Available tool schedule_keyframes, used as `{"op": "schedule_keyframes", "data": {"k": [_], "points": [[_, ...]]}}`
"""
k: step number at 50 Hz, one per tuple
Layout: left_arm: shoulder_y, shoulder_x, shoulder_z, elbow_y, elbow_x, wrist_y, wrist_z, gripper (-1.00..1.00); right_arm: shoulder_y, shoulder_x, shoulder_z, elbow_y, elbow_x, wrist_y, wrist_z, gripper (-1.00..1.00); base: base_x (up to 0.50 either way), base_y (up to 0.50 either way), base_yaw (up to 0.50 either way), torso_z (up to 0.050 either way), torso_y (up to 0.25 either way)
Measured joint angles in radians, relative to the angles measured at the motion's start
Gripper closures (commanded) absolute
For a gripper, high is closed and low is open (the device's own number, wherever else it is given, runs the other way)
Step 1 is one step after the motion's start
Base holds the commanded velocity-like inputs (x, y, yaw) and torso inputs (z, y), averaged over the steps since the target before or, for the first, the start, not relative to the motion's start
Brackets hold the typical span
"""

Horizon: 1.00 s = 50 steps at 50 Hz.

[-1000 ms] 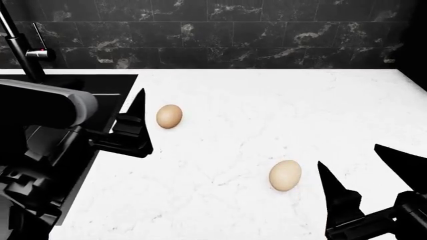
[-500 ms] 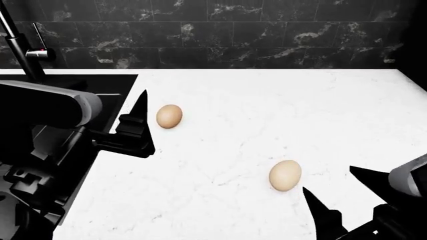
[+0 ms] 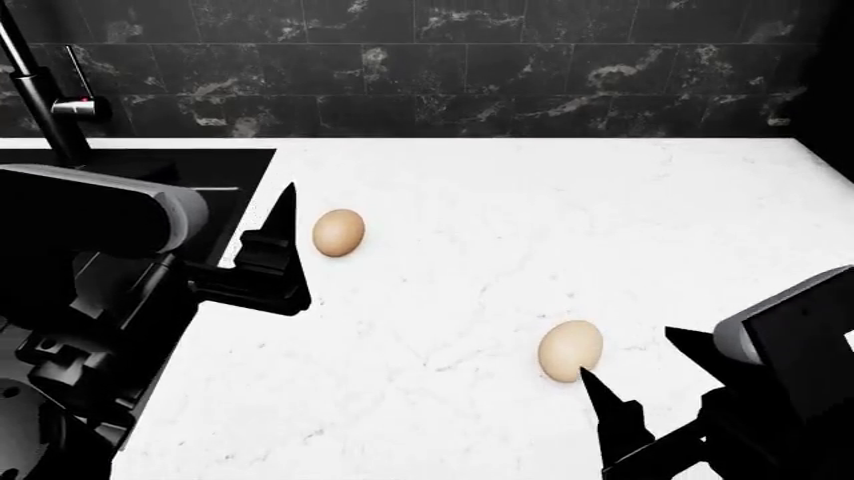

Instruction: Place the eggs and milk next to the bowl.

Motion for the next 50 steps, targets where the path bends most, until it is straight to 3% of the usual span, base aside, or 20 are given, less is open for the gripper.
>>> {"op": "schedule_keyframes", "data": {"k": [20, 50], "points": [[-0.001, 0.002, 0.022, -0.007, 0.023, 0.003, 0.01, -1.0, -0.024, -0.104, -0.01, 0.015, -0.205, 0.076, -0.149, -1.0, 0.0, 0.0, 0.0, 0.0, 0.0], [-0.005, -0.006, 0.039, -0.015, 0.033, 0.012, 0.018, -1.0, -0.042, -0.159, -0.071, 0.049, -0.456, 0.067, -0.313, -1.0, 0.0, 0.0, 0.0, 0.0, 0.0]]}}
